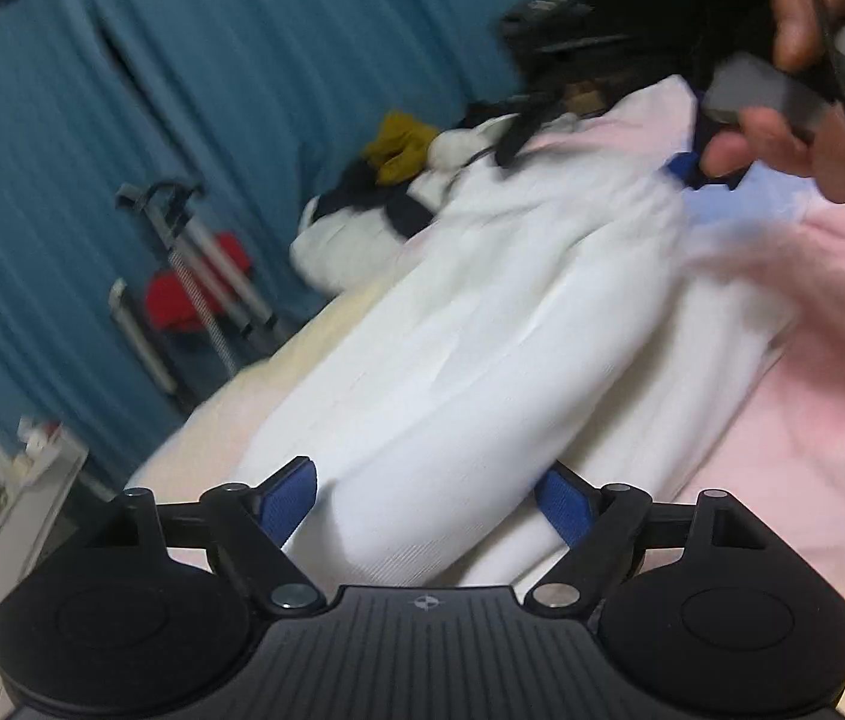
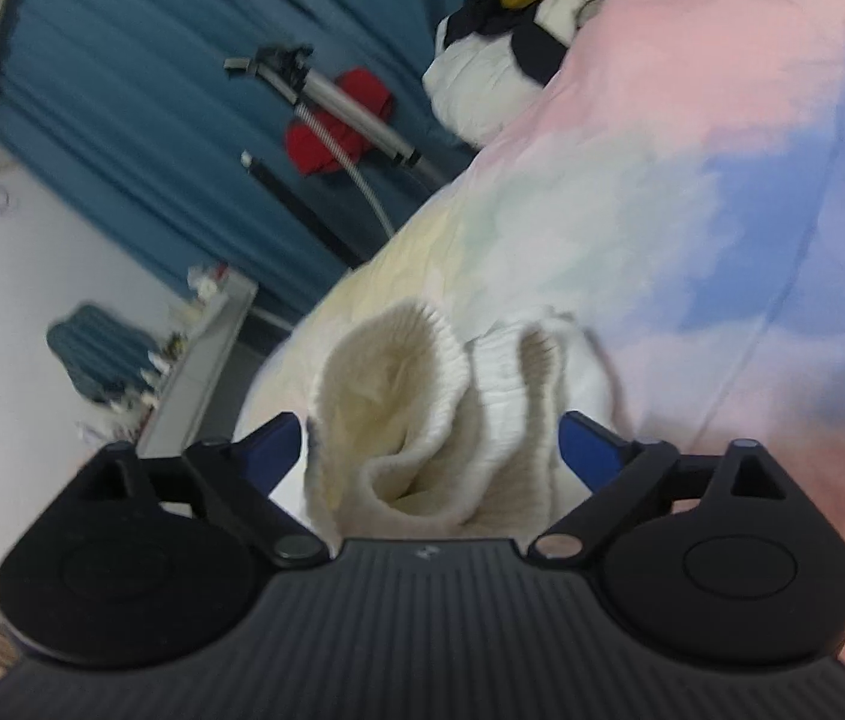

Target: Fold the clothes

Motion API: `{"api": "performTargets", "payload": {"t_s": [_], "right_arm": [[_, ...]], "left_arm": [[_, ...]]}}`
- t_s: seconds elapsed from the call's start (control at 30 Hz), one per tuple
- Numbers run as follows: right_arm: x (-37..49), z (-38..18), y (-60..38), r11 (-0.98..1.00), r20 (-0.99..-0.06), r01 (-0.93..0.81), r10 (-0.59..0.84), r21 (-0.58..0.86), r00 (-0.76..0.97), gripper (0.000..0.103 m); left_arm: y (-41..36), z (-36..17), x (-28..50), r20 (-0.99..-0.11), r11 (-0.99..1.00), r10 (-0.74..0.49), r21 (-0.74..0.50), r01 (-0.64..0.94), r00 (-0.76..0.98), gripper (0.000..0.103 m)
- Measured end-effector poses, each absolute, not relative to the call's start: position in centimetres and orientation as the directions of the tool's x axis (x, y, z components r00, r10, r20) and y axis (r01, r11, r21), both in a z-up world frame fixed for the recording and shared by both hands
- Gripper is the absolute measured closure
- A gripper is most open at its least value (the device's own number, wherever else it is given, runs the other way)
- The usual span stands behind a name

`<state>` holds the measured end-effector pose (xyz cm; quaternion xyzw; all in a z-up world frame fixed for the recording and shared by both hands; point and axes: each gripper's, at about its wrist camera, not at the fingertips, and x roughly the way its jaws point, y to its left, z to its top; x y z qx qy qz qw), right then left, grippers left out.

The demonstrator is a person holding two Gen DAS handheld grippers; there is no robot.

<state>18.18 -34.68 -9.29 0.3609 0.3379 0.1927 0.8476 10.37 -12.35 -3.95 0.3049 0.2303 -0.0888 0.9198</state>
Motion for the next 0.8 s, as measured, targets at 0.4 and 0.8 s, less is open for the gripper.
{"api": "performTargets", "payload": {"t_s": [0.4, 0.8], "right_arm": [[18.8, -8.1, -31.2, 0.830, -0.504, -0.106, 0.429, 0.548, 0.749, 0.075], [17.9, -9.7, -34.9, 0.893, -0.555, -0.021, 0.297, 0.449, 0.777, 0.078]], "left_arm": [[-6.7, -3.1, 10.1, -0.429, 0.872, -0.143, 0.372, 0.318, 0.892, 0.085], [-9.0, -4.2, 5.8, -0.524, 0.801, -0.347, 0.265, 0.537, 0.777, 0.073]]}}
